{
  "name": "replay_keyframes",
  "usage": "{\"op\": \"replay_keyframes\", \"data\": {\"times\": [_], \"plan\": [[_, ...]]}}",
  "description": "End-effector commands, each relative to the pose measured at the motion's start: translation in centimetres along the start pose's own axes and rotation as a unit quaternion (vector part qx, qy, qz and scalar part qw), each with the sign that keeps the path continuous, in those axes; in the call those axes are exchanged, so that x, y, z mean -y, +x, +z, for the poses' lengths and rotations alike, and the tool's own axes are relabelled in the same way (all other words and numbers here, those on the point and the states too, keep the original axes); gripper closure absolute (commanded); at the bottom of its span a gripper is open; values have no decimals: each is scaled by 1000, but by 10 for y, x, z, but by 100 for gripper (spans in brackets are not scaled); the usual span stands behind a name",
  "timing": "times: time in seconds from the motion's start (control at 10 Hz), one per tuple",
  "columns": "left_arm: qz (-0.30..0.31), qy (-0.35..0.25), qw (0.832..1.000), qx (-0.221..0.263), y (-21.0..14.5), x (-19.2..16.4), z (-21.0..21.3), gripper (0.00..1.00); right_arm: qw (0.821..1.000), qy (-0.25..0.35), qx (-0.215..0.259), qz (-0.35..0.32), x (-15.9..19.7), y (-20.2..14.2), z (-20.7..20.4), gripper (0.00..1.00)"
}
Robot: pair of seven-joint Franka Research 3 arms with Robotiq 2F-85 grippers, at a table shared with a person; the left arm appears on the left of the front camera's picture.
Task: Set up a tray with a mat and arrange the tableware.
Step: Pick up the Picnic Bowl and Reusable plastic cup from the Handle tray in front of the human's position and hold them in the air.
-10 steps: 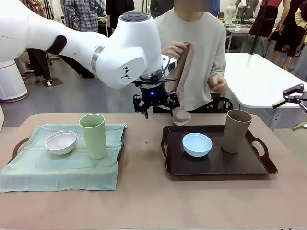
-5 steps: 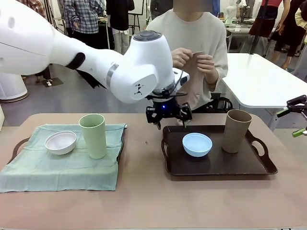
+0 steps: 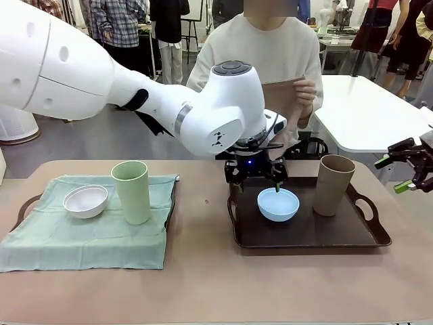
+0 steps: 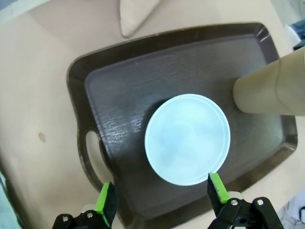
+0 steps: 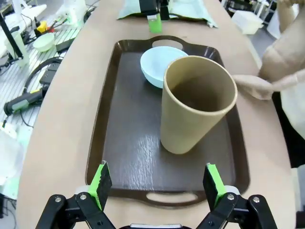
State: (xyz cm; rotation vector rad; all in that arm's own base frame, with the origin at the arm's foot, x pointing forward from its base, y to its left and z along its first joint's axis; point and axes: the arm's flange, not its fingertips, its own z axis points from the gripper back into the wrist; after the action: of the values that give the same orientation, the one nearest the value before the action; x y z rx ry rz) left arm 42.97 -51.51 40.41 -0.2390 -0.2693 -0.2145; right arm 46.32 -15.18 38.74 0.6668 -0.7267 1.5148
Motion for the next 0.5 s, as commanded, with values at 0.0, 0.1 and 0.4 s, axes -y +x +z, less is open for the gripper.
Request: {"op": "replay_keyframes", "data": {"times": [0.0, 0.1, 0.4], "plan": [[-8, 7, 1000, 12, 11, 7, -9, 0, 1000, 1, -1, -26, 0, 9, -20, 0], [-3, 7, 1000, 11, 12, 7, -11, 0, 999, 8, -4, -33, -1, 9, -28, 0], [-3, 12, 1000, 4, 13, 12, -18, 0, 999, 13, -3, -52, 2, 8, -45, 0]]}}
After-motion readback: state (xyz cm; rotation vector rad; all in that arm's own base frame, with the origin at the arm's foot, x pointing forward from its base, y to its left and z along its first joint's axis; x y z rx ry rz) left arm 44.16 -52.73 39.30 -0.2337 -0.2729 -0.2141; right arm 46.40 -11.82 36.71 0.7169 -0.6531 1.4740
